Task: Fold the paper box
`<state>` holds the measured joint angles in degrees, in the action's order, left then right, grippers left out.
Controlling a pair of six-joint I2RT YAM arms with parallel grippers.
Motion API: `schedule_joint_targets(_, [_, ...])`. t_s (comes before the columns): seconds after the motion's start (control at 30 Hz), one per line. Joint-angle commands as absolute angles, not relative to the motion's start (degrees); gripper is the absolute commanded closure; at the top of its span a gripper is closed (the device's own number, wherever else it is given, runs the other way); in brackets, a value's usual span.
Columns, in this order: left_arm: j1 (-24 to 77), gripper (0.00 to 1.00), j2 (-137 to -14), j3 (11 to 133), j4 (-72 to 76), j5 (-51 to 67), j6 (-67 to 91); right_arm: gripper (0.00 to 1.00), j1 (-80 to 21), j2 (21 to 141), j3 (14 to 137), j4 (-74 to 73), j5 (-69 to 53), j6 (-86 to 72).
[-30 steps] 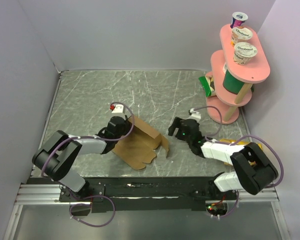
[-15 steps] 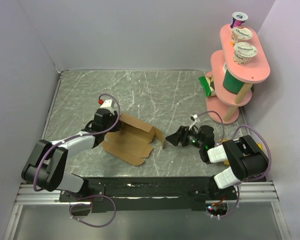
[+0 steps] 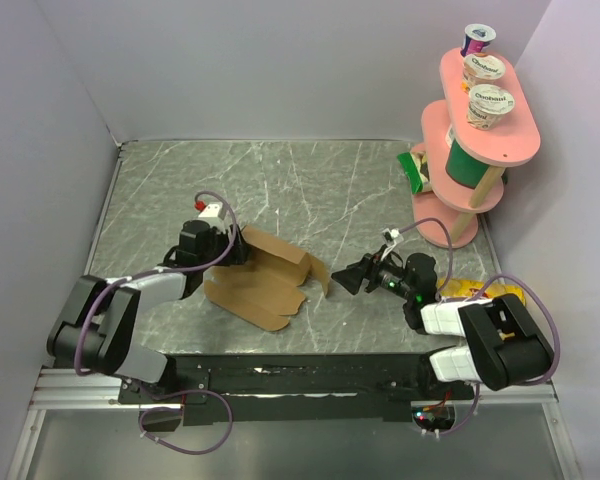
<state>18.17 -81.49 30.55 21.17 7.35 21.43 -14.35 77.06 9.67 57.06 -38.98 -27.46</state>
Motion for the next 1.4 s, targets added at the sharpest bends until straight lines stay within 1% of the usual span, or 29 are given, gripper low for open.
schedule_joint_targets(0.0, [17.93, 0.30, -84.54, 29.36, 33.21, 12.57, 17.58, 0.14, -14.15, 74.45, 9.93, 54.85, -38.59, -24.52])
schedule_joint_targets(0.13, [17.84, 0.37, -84.64, 29.27, 36.73, 11.16, 16.79, 0.15, -14.15, 73.57, 10.11, 53.70, -38.76, -23.99])
schedule_joint_targets(0.2, [17.75, 0.39, -86.03, 30.14, 36.22, 11.69, 16.26, 0.16, -14.15, 73.56, 10.19, 53.62, -38.93, -23.99])
schedule_joint_targets(0.23, [17.75, 0.43, -86.57, 31.02, 35.86, 11.95, 16.17, 0.16, -14.15, 73.48, 10.28, 53.44, -38.94, -23.82])
schedule_joint_targets(0.37, [17.75, 0.52, -87.28, 31.38, 35.51, 12.74, 15.73, 0.17, -14.15, 73.13, 10.37, 53.09, -38.67, -23.38])
schedule_joint_targets(0.5, [17.75, 0.56, -86.66, 30.67, 36.48, 11.25, 16.26, 0.17, -14.15, 74.53, 10.11, 53.78, -37.53, -22.85])
schedule_joint_targets(0.6, [17.75, 0.59, -87.18, 31.20, 36.30, 10.37, 16.52, 0.20, -14.41, 77.69, 10.19, 57.03, -38.23, -23.64])
schedule_joint_targets(0.7, [17.84, 0.62, -87.27, 31.20, 36.74, 10.72, 16.44, 0.22, -15.73, 79.80, 10.90, 57.22, -37.28, -22.94])
schedule_joint_targets(0.87, [17.84, 0.71, -85.96, 30.24, 37.53, 12.04, 16.61, 0.21, -18.19, 79.98, 11.78, 55.02, -35.16, -20.92])
schedule_joint_targets(1.03, [17.93, 0.75, -86.04, 29.88, 37.70, 13.80, 17.75, 0.20, -19.24, 79.98, 14.23, 52.21, -34.02, -18.55])
schedule_joint_targets(1.23, [17.93, 0.75, -86.40, 30.50, 36.65, 14.59, 17.14, 0.20, -19.42, 84.72, 18.89, 53.70, -35.15, -16.88])
schedule_joint_targets(1.37, [17.93, 0.75, -86.75, 31.02, 35.86, 15.55, 16.09, 0.21, -19.95, 85.60, 22.14, 50.80, -35.33, -14.07])
